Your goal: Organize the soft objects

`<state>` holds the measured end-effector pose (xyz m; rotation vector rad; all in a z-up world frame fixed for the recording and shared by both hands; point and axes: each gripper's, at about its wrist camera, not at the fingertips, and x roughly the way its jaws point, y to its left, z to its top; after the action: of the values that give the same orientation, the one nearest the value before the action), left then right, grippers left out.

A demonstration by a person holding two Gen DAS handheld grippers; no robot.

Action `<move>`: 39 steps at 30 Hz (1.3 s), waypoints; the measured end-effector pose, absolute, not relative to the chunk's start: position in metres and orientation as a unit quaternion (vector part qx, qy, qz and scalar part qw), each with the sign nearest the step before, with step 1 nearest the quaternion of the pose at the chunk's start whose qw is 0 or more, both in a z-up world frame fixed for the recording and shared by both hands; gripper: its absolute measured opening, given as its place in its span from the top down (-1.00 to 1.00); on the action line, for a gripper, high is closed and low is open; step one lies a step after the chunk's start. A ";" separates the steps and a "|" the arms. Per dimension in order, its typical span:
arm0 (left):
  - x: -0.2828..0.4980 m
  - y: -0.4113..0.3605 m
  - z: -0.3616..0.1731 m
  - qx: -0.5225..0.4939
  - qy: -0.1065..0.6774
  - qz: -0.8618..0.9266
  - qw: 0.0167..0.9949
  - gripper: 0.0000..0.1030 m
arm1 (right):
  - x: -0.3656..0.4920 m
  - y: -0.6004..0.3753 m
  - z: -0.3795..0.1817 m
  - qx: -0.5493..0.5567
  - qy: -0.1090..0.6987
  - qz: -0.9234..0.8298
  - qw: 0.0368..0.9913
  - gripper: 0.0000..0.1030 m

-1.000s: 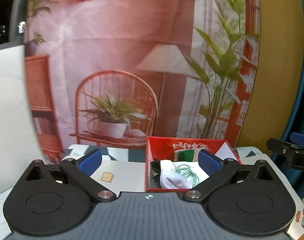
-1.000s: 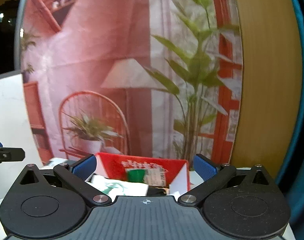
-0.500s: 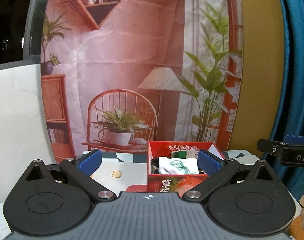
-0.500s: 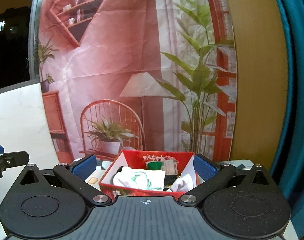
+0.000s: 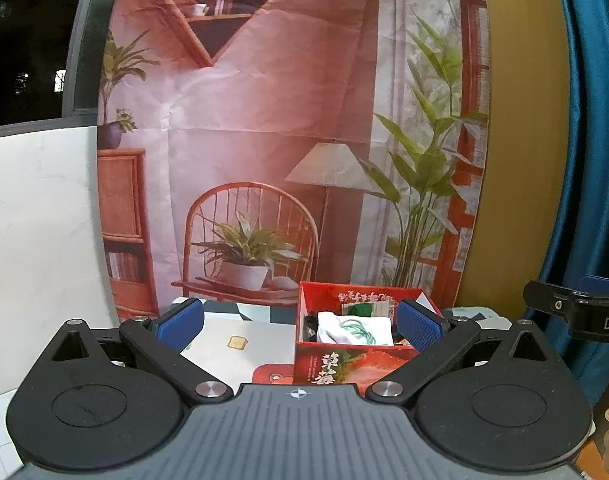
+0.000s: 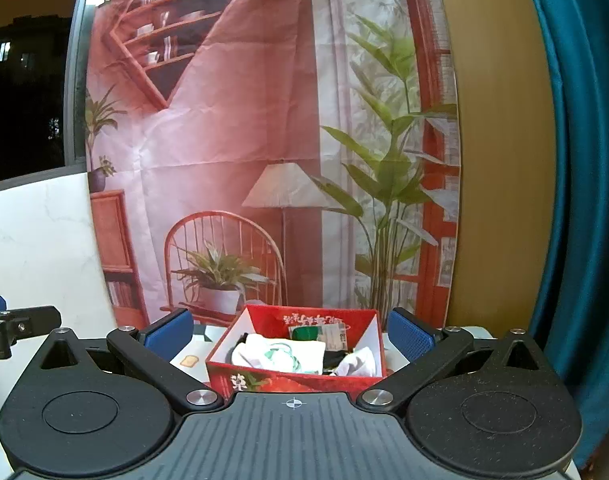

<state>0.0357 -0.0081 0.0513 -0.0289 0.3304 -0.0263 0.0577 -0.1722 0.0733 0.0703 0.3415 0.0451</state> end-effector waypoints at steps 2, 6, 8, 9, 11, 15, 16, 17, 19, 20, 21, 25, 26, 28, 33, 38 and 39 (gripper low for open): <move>0.035 -0.009 0.051 -0.014 0.164 -0.011 0.986 -1.00 | 0.057 -0.173 0.074 0.032 0.168 0.021 0.985 -0.99; 0.033 -0.010 0.051 -0.012 0.164 -0.010 0.986 -1.00 | 0.058 -0.176 0.075 0.033 0.167 0.018 0.985 -0.99; 0.033 -0.010 0.051 -0.012 0.164 -0.011 0.986 -1.00 | 0.057 -0.177 0.074 0.036 0.166 0.017 0.985 -0.99; 0.033 -0.010 0.050 -0.012 0.164 -0.010 0.986 -1.00 | 0.057 -0.178 0.073 0.037 0.167 0.016 0.985 -0.99; 0.033 -0.009 0.051 -0.012 0.164 -0.010 0.986 -1.00 | 0.056 -0.178 0.073 0.037 0.165 0.014 0.986 -0.99; 0.032 -0.009 0.051 -0.011 0.163 -0.010 0.987 -1.00 | 0.056 -0.179 0.074 0.037 0.163 0.011 0.986 -0.99; 0.032 -0.009 0.051 -0.011 0.162 -0.010 0.987 -1.00 | 0.056 -0.179 0.074 0.037 0.163 0.011 0.986 -0.99; 0.032 -0.009 0.051 -0.010 0.162 -0.010 0.987 -1.00 | 0.056 -0.179 0.074 0.037 0.163 0.011 0.986 -0.99; 0.031 -0.009 0.051 -0.009 0.161 -0.009 0.987 -1.00 | 0.056 -0.179 0.074 0.038 0.164 0.010 0.986 -0.99; 0.031 -0.009 0.051 -0.009 0.161 -0.009 0.987 -1.00 | 0.056 -0.179 0.074 0.038 0.166 0.010 0.985 -0.99; 0.031 -0.009 0.051 -0.009 0.160 -0.008 0.987 -1.00 | 0.056 -0.180 0.074 0.040 0.166 0.010 0.985 -0.99; 0.031 -0.008 0.051 -0.008 0.159 -0.008 0.987 -1.00 | 0.056 -0.181 0.074 0.038 0.166 0.009 0.985 -0.99; 0.031 -0.008 0.051 -0.008 0.159 -0.008 0.987 -1.00 | 0.056 -0.181 0.074 0.038 0.166 0.009 0.985 -0.99; 0.030 -0.009 0.051 -0.008 0.159 -0.007 0.987 -1.00 | 0.056 -0.181 0.074 0.039 0.166 0.008 0.985 -0.99; 0.029 -0.009 0.051 -0.008 0.159 -0.007 0.987 -1.00 | 0.056 -0.181 0.074 0.039 0.167 0.008 0.985 -0.99; 0.028 -0.008 0.051 -0.007 0.158 -0.009 0.987 -1.00 | 0.056 -0.181 0.074 0.038 0.167 0.008 0.985 -0.99; 0.028 -0.008 0.051 -0.007 0.158 -0.009 0.987 -1.00 | 0.056 -0.181 0.074 0.039 0.167 0.008 0.985 -0.99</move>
<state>0.0283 -0.0079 0.0510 -0.0142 0.3166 -0.0177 0.0564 -0.1806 0.0742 0.0774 0.3361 0.0166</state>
